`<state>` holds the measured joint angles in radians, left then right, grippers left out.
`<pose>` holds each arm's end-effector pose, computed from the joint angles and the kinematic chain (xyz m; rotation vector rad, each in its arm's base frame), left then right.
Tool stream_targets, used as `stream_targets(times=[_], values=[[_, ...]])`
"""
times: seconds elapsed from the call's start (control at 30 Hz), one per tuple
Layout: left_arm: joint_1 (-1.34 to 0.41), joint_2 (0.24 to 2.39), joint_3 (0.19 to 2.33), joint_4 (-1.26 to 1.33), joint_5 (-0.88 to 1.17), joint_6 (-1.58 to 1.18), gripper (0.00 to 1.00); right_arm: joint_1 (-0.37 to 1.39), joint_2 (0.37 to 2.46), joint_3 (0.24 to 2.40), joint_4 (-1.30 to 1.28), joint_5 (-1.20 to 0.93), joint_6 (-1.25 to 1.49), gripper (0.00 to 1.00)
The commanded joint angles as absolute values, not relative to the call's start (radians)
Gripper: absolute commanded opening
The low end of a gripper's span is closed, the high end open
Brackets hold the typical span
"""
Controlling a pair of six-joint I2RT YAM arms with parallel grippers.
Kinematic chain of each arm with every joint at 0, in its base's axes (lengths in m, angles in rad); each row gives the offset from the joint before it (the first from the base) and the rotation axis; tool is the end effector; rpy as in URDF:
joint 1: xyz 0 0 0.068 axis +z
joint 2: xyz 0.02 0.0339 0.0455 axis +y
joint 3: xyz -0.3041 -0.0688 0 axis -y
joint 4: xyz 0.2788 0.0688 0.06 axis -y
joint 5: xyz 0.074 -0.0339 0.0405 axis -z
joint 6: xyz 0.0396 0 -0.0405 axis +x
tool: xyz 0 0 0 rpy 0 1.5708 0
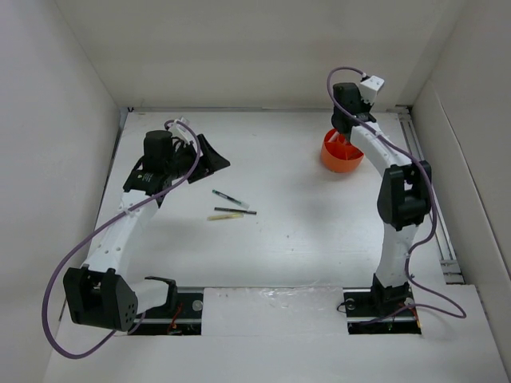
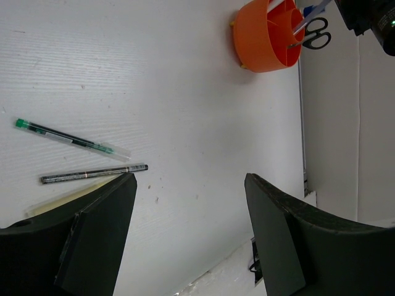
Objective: Sort the stationery into containers
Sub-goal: Place the pen in the storage box.
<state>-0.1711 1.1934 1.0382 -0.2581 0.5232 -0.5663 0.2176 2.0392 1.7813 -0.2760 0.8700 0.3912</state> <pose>0.2842 -0.0692 0.3689 -0.0504 2.0620 -0.9858 0.5219 0.0844 0.3211 0.6573 1.8236 -0.5103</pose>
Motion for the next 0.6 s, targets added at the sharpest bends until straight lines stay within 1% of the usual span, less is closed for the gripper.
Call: stream_targets(times=[0.0,0.23,0.27,0.3,0.4,0.43,0.5,0.57], values=[[-0.176,1.186,1.032,-0.218,0.545,-0.560,0.68,0.239,2.011,1.779,-0.204,0.940,0.380,0.00],[-0.176,1.186,1.032,-0.209,0.545,-0.560,0.68,0.276,2.011,1.758,-0.204,1.035,0.380,0.00],[-0.176,1.186,1.023,-0.209,0.545,-0.560,0.68,0.276,2.011,1.749,-0.204,1.035,0.380,0.02],[-0.176,1.177,1.023,-0.209,0.545,-0.560,0.68,0.285,2.011,1.749,-0.204,1.035,0.380,0.09],[-0.176,1.177,1.014,-0.209,0.545,-0.560,0.68,0.295,1.987,1.730,-0.204,1.048,0.391,0.19],[-0.176,1.177,1.014,-0.209,0.545,-0.560,0.68,0.295,1.973,1.730,-0.204,1.048,0.391,0.19],[-0.176,1.167,1.014,-0.200,0.545,-0.560,0.68,0.304,1.961,1.718,-0.204,1.048,0.391,0.23],[-0.176,1.167,1.014,-0.199,0.545,-0.560,0.68,0.314,1.948,1.718,-0.227,1.048,0.402,0.35]])
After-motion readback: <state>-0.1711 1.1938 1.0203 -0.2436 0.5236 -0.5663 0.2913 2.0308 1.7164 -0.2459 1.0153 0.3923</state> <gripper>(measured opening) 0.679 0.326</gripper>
